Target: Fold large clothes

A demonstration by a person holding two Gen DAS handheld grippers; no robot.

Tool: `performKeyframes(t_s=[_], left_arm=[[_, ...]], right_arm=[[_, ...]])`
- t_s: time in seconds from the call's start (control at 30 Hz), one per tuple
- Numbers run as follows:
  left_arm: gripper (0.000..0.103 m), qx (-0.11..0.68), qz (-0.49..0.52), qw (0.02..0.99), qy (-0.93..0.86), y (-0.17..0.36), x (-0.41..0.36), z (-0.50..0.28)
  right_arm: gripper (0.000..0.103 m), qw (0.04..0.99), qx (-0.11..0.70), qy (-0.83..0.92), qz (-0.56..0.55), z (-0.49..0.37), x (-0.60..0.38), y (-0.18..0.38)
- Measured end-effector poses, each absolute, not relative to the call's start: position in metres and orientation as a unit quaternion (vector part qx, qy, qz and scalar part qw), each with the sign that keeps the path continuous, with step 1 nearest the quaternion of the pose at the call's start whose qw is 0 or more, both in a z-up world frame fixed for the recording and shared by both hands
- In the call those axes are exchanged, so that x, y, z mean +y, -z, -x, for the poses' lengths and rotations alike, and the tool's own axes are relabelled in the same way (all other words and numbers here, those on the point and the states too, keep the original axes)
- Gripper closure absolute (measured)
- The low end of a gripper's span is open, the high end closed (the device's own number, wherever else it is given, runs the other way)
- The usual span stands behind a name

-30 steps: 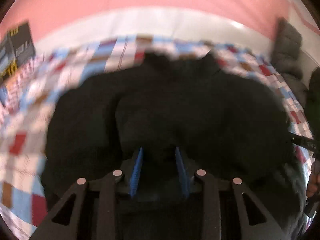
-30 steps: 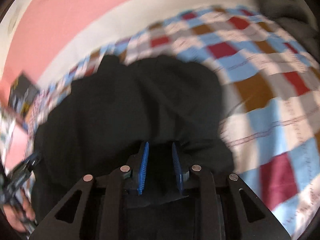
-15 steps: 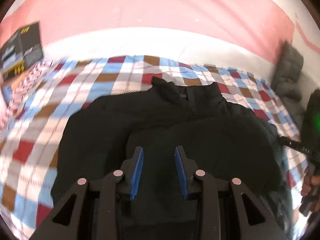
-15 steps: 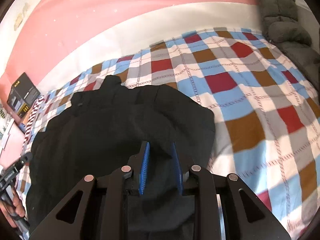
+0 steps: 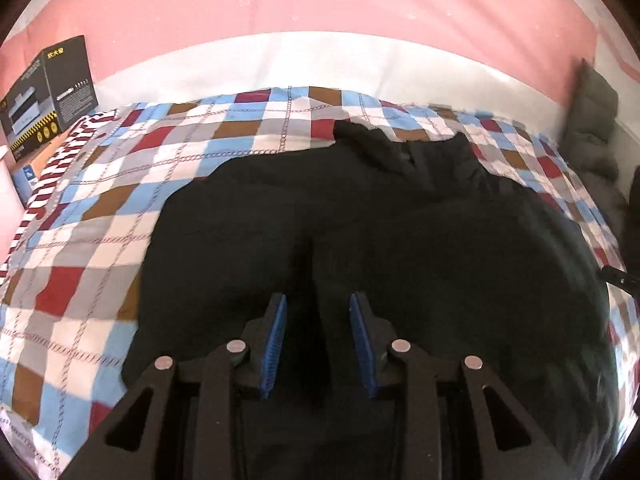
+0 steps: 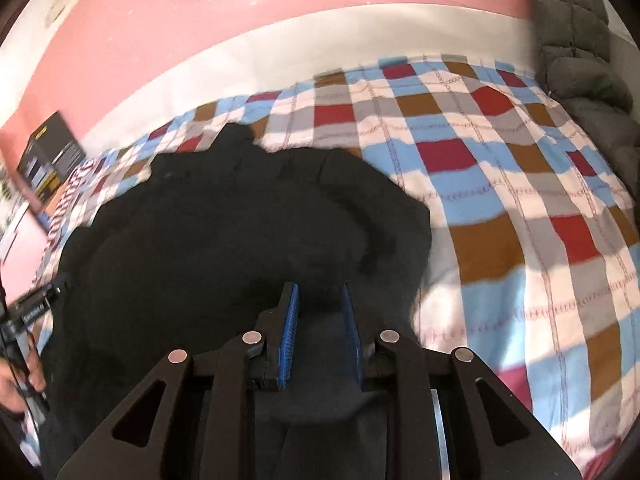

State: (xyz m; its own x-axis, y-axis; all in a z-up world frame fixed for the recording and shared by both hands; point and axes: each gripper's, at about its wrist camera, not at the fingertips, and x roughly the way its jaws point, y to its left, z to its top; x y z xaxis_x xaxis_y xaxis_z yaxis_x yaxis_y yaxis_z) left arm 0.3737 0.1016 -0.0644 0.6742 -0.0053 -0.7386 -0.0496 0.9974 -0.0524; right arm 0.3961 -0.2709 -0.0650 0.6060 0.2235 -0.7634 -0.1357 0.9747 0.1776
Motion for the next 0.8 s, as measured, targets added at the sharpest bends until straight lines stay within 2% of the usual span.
performKeyframes(t_s=[0.17, 0.3, 0.37, 0.47, 0.63, 0.8], left_arm=[[0.071, 0.452, 0.018, 0.891, -0.034, 0.091, 0.109, -0.379], [0.071, 0.431, 0.042, 0.901, -0.025, 0.06, 0.109, -0.357], [0.071, 0.419, 0.049, 0.907, -0.013, 0.044, 0.109, -0.332], [0.071, 0.413, 0.056, 0.909, 0.003, 0.029, 0.108, -0.291], [0.07, 0.41, 0.051, 0.91, 0.018, 0.013, 0.103, -0.214], [0.07, 0.415, 0.055, 0.908, 0.02, 0.005, 0.102, -0.153]], right_arm=[[0.08, 0.87, 0.485, -0.082, -0.04, -0.398, -0.265, 0.101], [0.079, 0.876, 0.47, -0.091, -0.056, -0.383, -0.263, 0.075], [0.068, 0.882, 0.457, -0.102, -0.057, -0.358, -0.262, 0.057], [0.06, 0.892, 0.433, -0.116, -0.054, -0.314, -0.26, 0.034], [0.054, 0.898, 0.418, -0.126, -0.057, -0.237, -0.258, 0.013], [0.054, 0.898, 0.417, -0.122, -0.068, -0.169, -0.259, 0.004]])
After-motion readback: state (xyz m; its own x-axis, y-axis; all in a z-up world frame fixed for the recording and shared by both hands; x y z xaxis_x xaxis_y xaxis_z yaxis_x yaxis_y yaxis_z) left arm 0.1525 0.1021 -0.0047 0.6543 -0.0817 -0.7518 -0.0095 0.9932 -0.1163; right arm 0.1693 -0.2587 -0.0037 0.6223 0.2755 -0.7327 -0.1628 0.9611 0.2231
